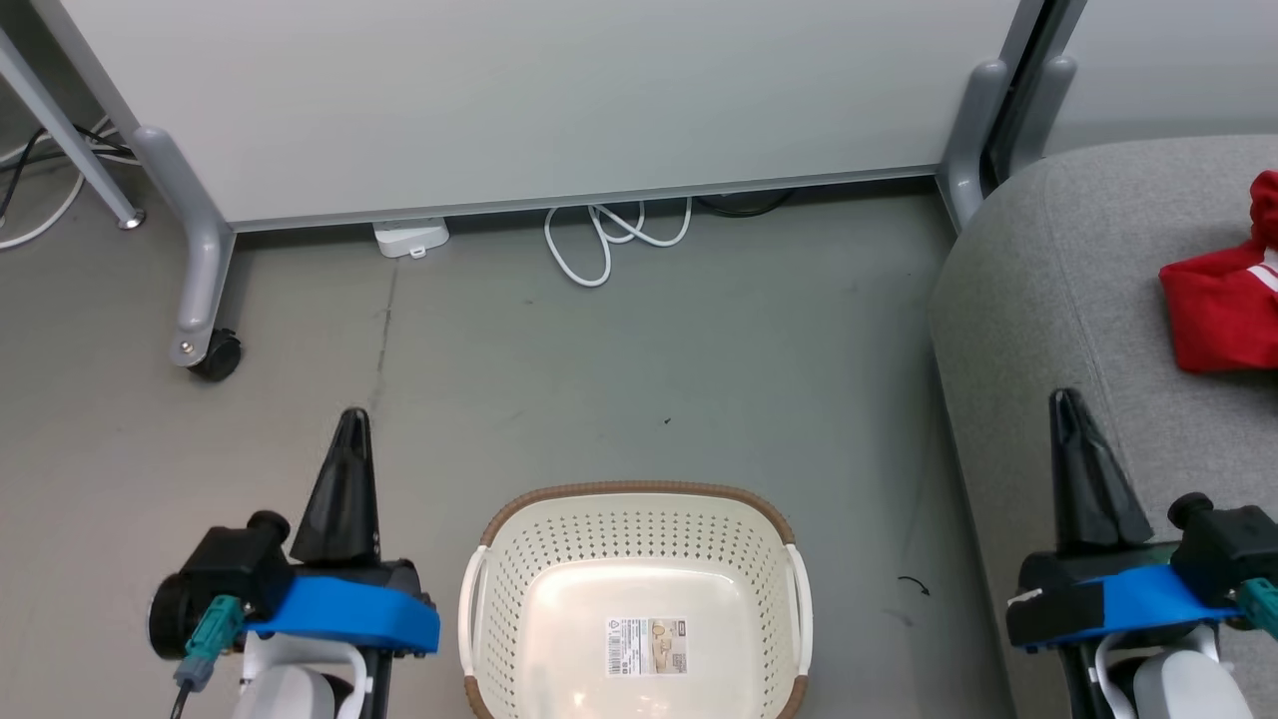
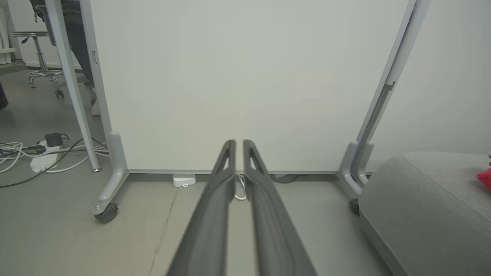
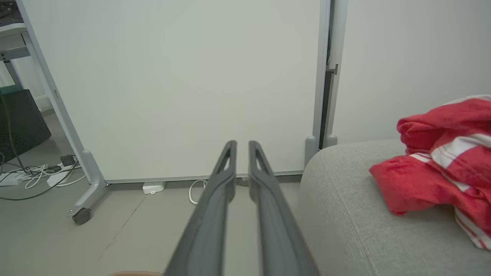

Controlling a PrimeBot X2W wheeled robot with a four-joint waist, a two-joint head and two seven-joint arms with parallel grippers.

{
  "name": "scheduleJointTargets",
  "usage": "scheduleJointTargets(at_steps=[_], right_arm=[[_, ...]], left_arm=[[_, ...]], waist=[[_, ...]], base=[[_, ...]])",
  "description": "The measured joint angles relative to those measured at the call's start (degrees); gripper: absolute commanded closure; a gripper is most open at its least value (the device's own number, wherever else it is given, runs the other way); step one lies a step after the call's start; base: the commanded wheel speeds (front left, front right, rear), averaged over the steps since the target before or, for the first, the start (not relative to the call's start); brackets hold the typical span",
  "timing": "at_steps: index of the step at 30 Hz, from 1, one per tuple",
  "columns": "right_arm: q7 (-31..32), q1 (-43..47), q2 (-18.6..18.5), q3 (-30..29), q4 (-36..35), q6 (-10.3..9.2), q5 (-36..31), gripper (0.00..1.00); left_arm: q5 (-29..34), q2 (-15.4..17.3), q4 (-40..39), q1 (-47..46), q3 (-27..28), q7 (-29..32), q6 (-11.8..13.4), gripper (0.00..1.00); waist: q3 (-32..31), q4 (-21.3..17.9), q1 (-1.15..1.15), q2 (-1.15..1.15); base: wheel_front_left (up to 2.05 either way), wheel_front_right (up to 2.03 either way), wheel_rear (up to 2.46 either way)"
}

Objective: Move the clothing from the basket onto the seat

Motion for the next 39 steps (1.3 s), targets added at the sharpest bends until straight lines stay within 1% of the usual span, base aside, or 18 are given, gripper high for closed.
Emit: scheduleJointTargets(at_steps=[2,6,18,39], right_arm=[[0.5,0.3,0.1,0.0,0.8,0.00,1.0,1.00],[2.0,0.3,0.1,-0.1,1.2,0.00,6.9,1.00],[5.0,0.4,0.1,-0.3,1.7,0.00,19.7,1.00],[9.7,0.6,0.1,-0.6,2.7,-0.01,38.3,1.00]], left_arm=[[-1.2,-0.1,0.6,0.9,0.0,0.3,0.0,1.00],[-6.8,-0.1,0.5,1.0,0.2,1.7,0.0,1.00],[-19.2,0.0,0.4,1.0,1.5,4.6,0.0,1.00],[-36.9,0.2,-0.1,1.5,3.3,9.0,0.0,1.00]], waist=[[-0.1,0.0,0.00,0.00],[-0.4,-0.2,0.00,0.00],[-1.2,-0.4,0.00,0.00],[-2.4,-1.0,0.00,0.00]], base=[[0.00,0.00,0.00],[0.00,0.00,0.00],[0.00,0.00,0.00],[0.00,0.00,0.00]])
